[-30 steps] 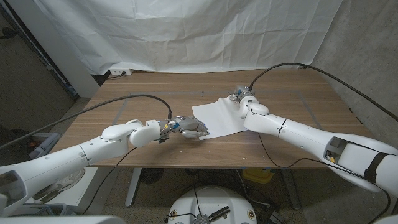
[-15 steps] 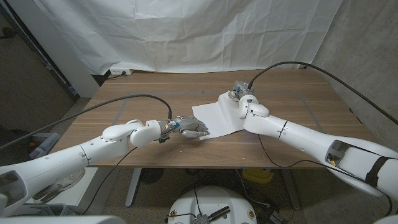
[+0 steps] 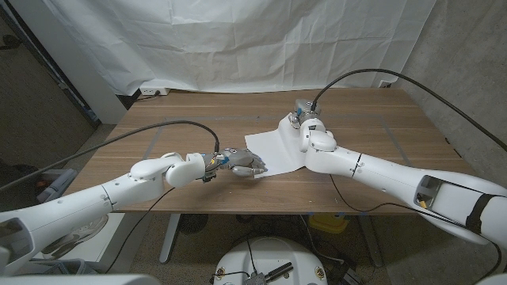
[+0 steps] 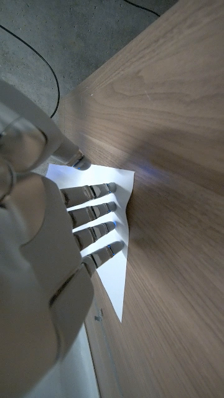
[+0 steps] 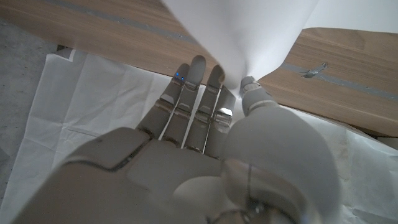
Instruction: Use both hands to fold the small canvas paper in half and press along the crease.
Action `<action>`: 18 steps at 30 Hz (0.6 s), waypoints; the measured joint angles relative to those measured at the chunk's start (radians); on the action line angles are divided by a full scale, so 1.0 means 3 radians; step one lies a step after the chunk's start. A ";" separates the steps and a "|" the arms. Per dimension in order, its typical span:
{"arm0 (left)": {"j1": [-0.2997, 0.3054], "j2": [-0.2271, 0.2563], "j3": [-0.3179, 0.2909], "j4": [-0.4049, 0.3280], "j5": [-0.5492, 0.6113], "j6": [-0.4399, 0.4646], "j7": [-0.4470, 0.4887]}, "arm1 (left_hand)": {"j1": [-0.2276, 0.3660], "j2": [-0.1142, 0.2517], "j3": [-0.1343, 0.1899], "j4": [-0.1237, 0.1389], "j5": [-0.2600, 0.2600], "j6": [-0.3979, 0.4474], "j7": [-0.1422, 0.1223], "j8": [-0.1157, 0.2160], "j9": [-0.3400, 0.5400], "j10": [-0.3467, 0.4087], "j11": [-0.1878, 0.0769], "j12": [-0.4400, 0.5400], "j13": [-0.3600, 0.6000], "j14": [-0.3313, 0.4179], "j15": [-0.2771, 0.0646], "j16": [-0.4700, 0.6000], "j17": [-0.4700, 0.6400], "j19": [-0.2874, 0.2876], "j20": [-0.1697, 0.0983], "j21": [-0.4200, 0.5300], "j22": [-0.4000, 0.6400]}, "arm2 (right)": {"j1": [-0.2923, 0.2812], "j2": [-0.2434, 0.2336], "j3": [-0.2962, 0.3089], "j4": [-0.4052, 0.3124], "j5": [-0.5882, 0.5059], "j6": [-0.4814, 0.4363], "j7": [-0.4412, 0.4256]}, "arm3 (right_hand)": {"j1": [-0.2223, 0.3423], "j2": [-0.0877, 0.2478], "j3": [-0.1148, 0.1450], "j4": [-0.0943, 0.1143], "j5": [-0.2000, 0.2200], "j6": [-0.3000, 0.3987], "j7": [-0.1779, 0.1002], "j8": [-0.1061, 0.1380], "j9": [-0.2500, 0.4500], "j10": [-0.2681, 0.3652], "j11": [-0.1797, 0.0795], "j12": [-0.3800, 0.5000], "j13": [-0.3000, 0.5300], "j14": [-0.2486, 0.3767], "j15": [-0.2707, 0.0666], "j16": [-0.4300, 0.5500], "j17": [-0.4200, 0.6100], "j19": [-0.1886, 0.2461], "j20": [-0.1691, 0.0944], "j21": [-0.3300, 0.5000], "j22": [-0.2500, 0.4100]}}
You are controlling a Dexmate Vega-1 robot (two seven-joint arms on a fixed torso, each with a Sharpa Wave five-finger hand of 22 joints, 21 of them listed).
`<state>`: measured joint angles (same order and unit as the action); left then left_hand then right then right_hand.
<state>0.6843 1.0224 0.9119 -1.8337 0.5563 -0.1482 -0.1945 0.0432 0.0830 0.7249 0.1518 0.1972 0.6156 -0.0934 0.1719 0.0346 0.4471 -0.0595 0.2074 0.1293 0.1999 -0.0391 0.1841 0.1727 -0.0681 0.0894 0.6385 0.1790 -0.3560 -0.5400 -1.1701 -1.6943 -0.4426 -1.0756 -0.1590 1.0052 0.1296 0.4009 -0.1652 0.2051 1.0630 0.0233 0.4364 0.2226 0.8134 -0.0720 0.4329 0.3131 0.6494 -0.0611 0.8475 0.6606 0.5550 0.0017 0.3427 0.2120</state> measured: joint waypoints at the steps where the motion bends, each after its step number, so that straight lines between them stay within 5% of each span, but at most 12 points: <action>1: 0.0001 0.0000 0.0000 -0.0001 0.0000 0.0000 0.0000 | 0.0000 0.0000 0.0009 0.0008 0.0000 0.0000 0.0000 -0.0006 0.0000 0.0000 0.0000 0.0000 0.0000 0.0000 0.0000 0.0000 0.0000 0.0000 0.0000 0.0000 0.0000 | 0.0000 0.0000 0.0000 0.0000 -0.0036 -0.0047 0.0035 | 0.0000 0.0000 -0.0003 0.0003 0.0000 0.0000 0.0000 -0.0001 0.0000 0.0000 0.0000 0.0003 0.0002 0.0006 -0.0006 0.0000 0.0000 0.0000 0.0000 0.0000 0.0000; 3: 0.0001 0.0001 0.0000 -0.0002 0.0000 0.0000 -0.0002 | 0.0000 0.0000 0.0009 0.0009 0.0000 0.0000 0.0000 -0.0006 0.0000 0.0000 0.0000 0.0000 -0.0001 0.0000 0.0000 0.0000 0.0000 0.0000 0.0000 0.0000 0.0000 | 0.0207 0.0043 -0.0339 -0.0024 -0.0091 -0.0109 0.0089 | 0.0000 0.0000 -0.0003 0.0003 0.0000 0.0000 0.0000 -0.0002 0.0000 0.0000 0.0000 0.0013 0.0002 0.0012 -0.0011 0.0000 0.0002 0.0000 0.0000 0.0000 0.0000; 8: 0.0011 0.0002 0.0000 -0.0009 0.0000 0.0000 -0.0002 | 0.0000 0.0000 0.0009 0.0009 0.0000 -0.0006 -0.0006 -0.0008 0.0000 0.0000 0.0000 0.0000 -0.0007 0.0000 0.0000 0.0000 0.0000 0.0000 0.0000 0.0000 0.0000 | 0.0258 0.0056 -0.0420 -0.0025 -0.0215 -0.0267 0.0246 | 0.0000 0.0000 -0.0003 0.0003 -0.0001 0.0000 0.0000 -0.0002 -0.0001 0.0012 0.0012 0.0026 0.0020 0.0045 -0.0010 0.0016 0.0029 0.0012 0.0012 0.0017 0.0000; 9: 0.0011 0.0002 0.0000 -0.0011 0.0000 0.0001 -0.0002 | 0.0000 0.0000 0.0009 0.0009 0.0000 -0.0006 -0.0006 -0.0008 0.0000 0.0000 0.0000 -0.0001 -0.0007 0.0000 0.0000 0.0000 0.0000 0.0000 0.0000 0.0000 0.0000 | 0.0404 0.0103 -0.0638 -0.0021 -0.0231 -0.0288 0.0274 | 0.0000 0.0000 -0.0003 0.0003 -0.0016 0.0000 0.0000 -0.0002 -0.0001 0.0012 0.0012 0.0026 0.0024 0.0045 -0.0010 0.0029 0.0039 0.0012 0.0012 0.0017 0.0000; 12: 0.0014 0.0002 0.0000 -0.0013 0.0000 0.0001 -0.0002 | 0.0000 0.0000 0.0009 0.0009 0.0000 -0.0006 -0.0006 -0.0008 0.0000 0.0000 0.0000 0.0000 -0.0007 0.0000 0.0000 0.0000 0.0000 0.0000 0.0000 0.0000 0.0000 | 0.0404 0.0103 -0.0638 -0.0021 -0.0263 -0.0345 0.0345 | 0.0000 0.0000 -0.0003 0.0003 -0.0026 0.0000 0.0000 -0.0002 -0.0001 0.0030 -0.0005 0.0040 0.0033 0.0075 -0.0004 0.0038 0.0063 0.0025 -0.0001 0.0030 0.0000; 13: 0.0014 0.0002 0.0000 -0.0014 0.0000 0.0006 -0.0002 | 0.0000 0.0000 0.0009 0.0009 0.0000 -0.0006 -0.0006 -0.0009 0.0000 0.0000 0.0000 0.0000 -0.0007 0.0000 0.0000 0.0000 0.0000 0.0000 0.0000 -0.0001 0.0000 | 0.0527 0.0153 -0.0811 0.0001 -0.0269 -0.0360 0.0365 | 0.0000 0.0000 -0.0004 0.0004 -0.0026 0.0000 0.0000 -0.0002 -0.0001 0.0031 -0.0005 0.0049 0.0033 0.0080 -0.0009 0.0056 0.0073 0.0043 0.0007 0.0040 0.0000; 18: 0.0018 0.0002 0.0000 -0.0015 0.0001 0.0013 -0.0002 | 0.0000 0.0000 0.0009 0.0009 0.0000 -0.0011 -0.0010 -0.0009 0.0000 -0.0001 -0.0001 0.0000 -0.0007 0.0000 0.0000 0.0000 0.0000 0.0000 0.0000 -0.0026 0.0000 | 0.0634 0.0203 -0.0943 0.0017 -0.0278 -0.0414 0.0461 | 0.0000 0.0000 -0.0017 0.0018 -0.0026 0.0000 0.0000 -0.0002 -0.0001 0.0036 0.0000 0.0062 0.0048 0.0102 -0.0006 0.0101 0.0122 0.0078 0.0006 0.0057 0.0015</action>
<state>0.6897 1.0232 0.9119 -1.8381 0.5564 -0.1444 -0.1950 0.0433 0.0830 0.7274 0.1544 0.1972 0.6123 -0.0965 0.1691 0.0346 0.4469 -0.0597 0.2072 0.1272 0.1999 -0.0392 0.1842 0.1727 -0.0681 0.0894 0.6308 0.1790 -0.1657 -0.4792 -1.4530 -1.6893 -0.5260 -1.1998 -0.0206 1.0053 0.1297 0.3957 -0.1600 0.1973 1.0629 0.0232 0.4358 0.2223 0.8241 -0.0721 0.4517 0.3276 0.6801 -0.0630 0.8777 0.6972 0.5786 0.0035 0.3597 0.2165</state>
